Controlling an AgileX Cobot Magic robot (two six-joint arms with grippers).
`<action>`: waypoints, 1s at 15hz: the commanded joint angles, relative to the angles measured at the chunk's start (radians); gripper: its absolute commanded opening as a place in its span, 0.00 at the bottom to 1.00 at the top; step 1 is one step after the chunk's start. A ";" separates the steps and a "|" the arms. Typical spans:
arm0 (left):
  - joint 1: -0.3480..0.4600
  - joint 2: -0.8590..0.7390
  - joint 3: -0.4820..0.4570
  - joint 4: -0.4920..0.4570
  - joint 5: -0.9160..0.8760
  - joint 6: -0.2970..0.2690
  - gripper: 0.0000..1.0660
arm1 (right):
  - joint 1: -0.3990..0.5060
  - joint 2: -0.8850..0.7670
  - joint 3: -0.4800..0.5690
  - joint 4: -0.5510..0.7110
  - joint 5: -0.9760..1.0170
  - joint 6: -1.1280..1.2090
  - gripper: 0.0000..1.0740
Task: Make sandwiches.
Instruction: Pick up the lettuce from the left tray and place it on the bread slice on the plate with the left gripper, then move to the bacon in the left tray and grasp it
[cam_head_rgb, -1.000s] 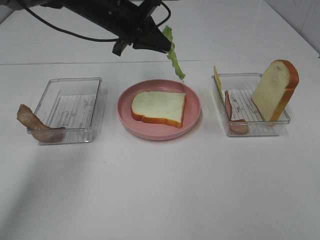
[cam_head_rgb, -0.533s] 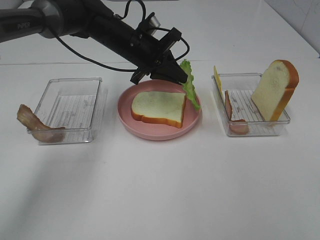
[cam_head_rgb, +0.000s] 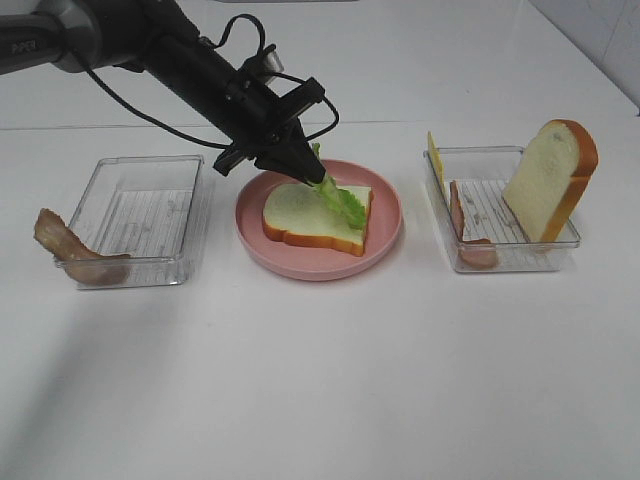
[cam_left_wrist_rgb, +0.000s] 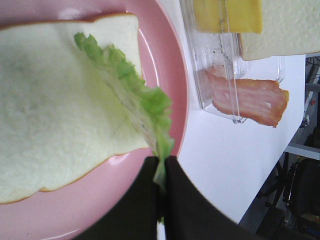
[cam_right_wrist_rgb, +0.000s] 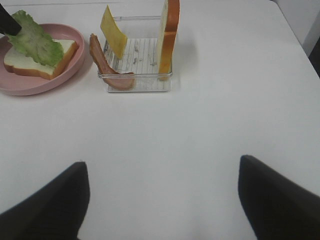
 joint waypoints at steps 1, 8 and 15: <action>0.005 0.001 -0.006 0.041 0.022 -0.013 0.00 | -0.006 -0.015 0.003 0.001 -0.011 -0.006 0.72; 0.005 0.000 -0.014 0.167 0.019 -0.078 0.52 | -0.006 -0.015 0.003 0.001 -0.011 -0.006 0.72; 0.005 -0.049 -0.220 0.412 0.055 -0.177 0.70 | -0.006 -0.015 0.003 0.001 -0.011 -0.006 0.72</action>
